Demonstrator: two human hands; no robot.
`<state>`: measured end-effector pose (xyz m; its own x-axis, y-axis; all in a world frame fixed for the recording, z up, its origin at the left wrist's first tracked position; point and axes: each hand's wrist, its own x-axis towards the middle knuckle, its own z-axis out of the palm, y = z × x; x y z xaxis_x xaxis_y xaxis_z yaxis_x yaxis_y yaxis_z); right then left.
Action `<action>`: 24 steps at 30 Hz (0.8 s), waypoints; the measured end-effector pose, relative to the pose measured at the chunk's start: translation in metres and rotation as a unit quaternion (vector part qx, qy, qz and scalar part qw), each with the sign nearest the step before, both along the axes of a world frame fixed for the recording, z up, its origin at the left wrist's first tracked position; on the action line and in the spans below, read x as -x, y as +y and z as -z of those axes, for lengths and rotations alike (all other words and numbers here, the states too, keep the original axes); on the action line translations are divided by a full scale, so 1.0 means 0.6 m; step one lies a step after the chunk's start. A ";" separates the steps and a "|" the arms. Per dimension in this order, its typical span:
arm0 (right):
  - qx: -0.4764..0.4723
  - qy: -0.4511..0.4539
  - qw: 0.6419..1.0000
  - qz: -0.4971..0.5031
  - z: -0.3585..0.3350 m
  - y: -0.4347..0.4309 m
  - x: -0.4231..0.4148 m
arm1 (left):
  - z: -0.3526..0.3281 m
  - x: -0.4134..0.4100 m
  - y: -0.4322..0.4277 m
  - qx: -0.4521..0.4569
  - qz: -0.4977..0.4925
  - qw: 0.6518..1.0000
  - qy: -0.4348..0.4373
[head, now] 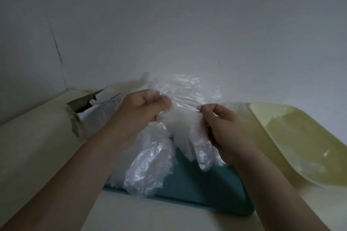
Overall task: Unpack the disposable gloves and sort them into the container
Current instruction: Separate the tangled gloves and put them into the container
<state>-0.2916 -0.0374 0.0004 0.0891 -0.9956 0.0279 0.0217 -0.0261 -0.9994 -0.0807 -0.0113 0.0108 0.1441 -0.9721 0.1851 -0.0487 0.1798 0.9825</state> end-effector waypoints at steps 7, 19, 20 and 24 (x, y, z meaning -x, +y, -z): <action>0.173 0.127 0.970 0.116 -0.015 0.000 0.019 | -0.015 -0.021 0.011 0.002 -0.034 0.999 -0.022; 0.063 0.016 0.982 -0.178 -0.022 0.015 0.020 | -0.005 -0.002 0.025 -0.014 0.176 0.981 -0.082; 0.055 0.022 0.986 -0.159 -0.017 0.010 0.021 | -0.003 -0.002 0.023 -0.014 0.152 0.984 -0.088; 0.037 0.075 0.991 -0.108 -0.007 -0.010 0.027 | 0.000 -0.010 0.013 -0.006 0.062 0.995 -0.077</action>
<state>-0.3076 -0.0431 0.0048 0.3086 -0.9486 0.0709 -0.1132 -0.1107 -0.9874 -0.0750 -0.0033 0.0105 -0.0067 -0.9830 0.1837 -0.1762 0.1820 0.9674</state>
